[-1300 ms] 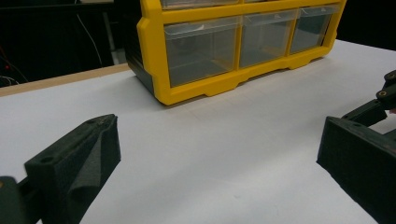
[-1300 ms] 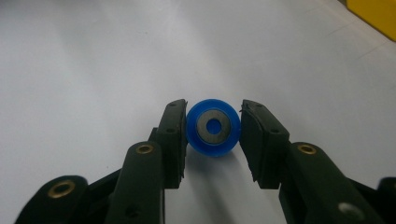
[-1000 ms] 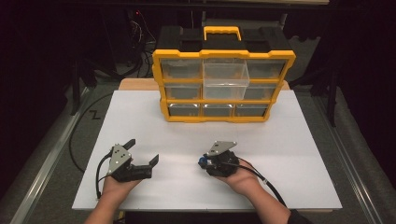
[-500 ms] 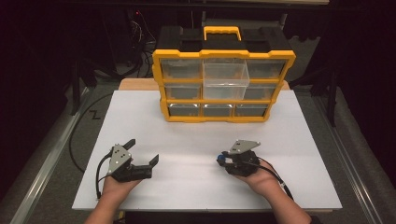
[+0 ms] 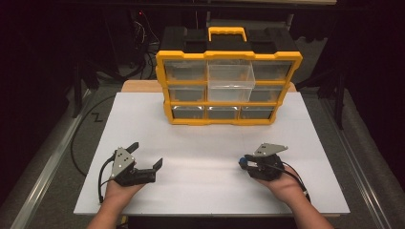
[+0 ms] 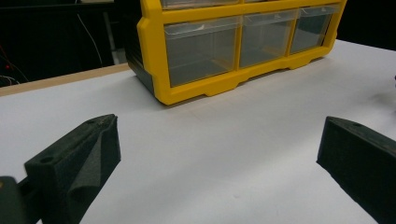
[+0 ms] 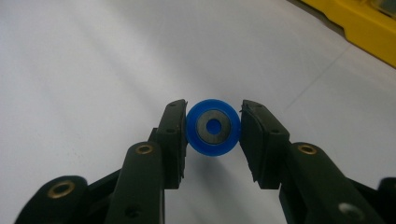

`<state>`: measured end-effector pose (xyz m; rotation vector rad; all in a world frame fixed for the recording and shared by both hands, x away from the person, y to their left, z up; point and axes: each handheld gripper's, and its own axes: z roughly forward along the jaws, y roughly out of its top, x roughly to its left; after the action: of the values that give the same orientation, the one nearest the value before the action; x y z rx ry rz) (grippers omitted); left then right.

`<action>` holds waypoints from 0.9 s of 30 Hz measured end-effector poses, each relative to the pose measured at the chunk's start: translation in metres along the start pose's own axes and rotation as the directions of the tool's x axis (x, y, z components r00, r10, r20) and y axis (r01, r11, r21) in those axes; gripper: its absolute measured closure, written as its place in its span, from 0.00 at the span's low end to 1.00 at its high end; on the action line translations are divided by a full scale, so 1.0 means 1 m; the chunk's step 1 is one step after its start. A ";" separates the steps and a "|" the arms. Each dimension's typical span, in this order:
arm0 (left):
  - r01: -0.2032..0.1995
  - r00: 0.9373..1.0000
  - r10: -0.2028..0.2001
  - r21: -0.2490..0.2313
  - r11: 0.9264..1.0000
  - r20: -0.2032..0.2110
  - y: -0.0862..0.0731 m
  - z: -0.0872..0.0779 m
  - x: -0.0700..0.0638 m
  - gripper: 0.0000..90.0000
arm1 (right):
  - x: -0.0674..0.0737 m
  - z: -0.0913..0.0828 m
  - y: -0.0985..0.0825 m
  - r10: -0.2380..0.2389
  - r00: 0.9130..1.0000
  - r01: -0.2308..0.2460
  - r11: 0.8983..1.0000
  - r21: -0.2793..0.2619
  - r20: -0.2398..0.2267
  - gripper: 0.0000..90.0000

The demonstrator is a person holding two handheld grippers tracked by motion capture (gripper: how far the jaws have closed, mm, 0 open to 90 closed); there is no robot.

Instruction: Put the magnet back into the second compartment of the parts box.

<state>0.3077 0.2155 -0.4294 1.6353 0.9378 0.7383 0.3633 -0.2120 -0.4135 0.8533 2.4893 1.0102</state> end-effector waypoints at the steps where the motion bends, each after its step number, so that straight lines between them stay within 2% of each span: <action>1: 0.000 1.000 0.000 0.000 1.000 0.000 0.000 0.000 0.000 0.00 | -0.001 -0.001 -0.001 0.003 1.000 -0.003 1.000 0.003 0.006 0.71; 8: 0.002 1.000 -0.002 0.003 1.000 -0.003 0.000 0.000 0.000 0.00 | -0.006 -0.007 -0.007 0.029 1.000 -0.028 0.999 0.026 -0.002 0.71; 13: 0.001 1.000 -0.001 0.003 1.000 0.000 -0.001 0.000 0.001 0.00 | -0.008 -0.008 -0.009 0.019 1.000 -0.019 0.995 0.094 0.006 0.71; 18: 0.006 1.000 -0.006 -0.002 1.000 -0.001 0.000 0.000 0.001 0.00 | -0.013 -0.014 -0.002 0.033 0.999 -0.034 0.991 0.131 0.006 0.71; 22: 0.005 1.000 -0.005 -0.001 1.000 0.002 -0.001 0.000 0.002 0.00 | -0.014 -0.014 0.005 0.012 1.000 -0.012 0.984 0.180 0.005 0.71; 27: 0.006 1.000 -0.006 -0.008 1.000 0.007 0.000 0.000 0.001 0.00 | -0.015 -0.011 0.010 -0.012 1.000 0.012 0.969 0.246 -0.003 0.71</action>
<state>0.3081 0.2161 -0.4296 1.6264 0.9333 0.7311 0.3737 -0.2215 -0.3973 0.9067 2.6546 0.7065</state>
